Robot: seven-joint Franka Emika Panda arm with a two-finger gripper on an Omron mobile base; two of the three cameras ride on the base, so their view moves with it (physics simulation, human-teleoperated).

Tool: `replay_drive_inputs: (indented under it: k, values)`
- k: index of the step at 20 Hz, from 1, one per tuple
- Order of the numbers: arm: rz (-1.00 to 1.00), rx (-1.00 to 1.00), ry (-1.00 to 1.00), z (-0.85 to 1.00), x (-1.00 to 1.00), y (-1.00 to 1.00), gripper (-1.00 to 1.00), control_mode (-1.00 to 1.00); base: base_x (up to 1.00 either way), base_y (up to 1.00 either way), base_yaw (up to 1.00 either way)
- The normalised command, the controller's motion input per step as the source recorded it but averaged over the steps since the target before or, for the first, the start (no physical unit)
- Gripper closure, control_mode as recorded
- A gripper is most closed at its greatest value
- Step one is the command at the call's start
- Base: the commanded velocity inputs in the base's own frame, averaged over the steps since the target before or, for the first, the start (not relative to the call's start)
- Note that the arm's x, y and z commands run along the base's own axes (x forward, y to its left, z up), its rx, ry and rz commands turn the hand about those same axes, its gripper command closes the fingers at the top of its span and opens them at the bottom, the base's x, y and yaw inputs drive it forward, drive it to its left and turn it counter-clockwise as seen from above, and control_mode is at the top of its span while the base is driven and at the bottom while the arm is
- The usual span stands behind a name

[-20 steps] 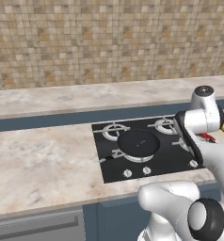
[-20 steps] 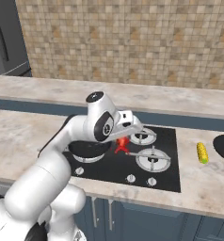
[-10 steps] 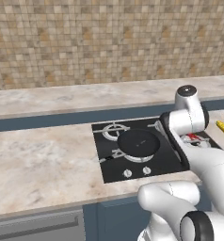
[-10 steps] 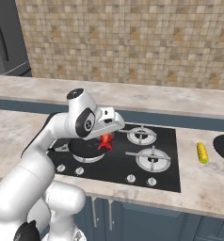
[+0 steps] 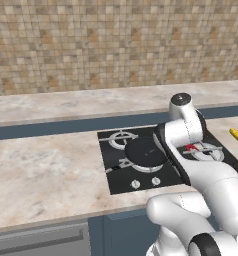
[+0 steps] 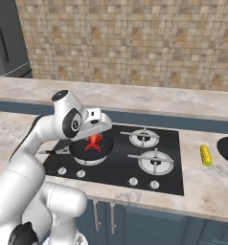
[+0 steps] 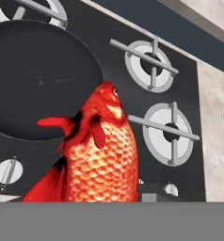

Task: Place both pans onto different burners. Then place the corn and the fish on different pans.

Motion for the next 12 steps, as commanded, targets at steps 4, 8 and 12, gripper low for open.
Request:
replay_drive_inputs:
  k: [4, 8, 12]
  values:
    - [0.0, 0.0, 0.0, -0.17, 0.23, 0.31, 1.0, -1.0, 0.0, 0.0, 0.0]
    - [0.0, 0.0, 0.0, -0.32, 0.24, 0.31, 1.0, -1.0, 0.0, 0.0, 0.0]
    - [0.0, 0.0, 0.0, -0.33, 0.27, 0.28, 1.0, -1.0, 0.0, 0.0, 0.0]
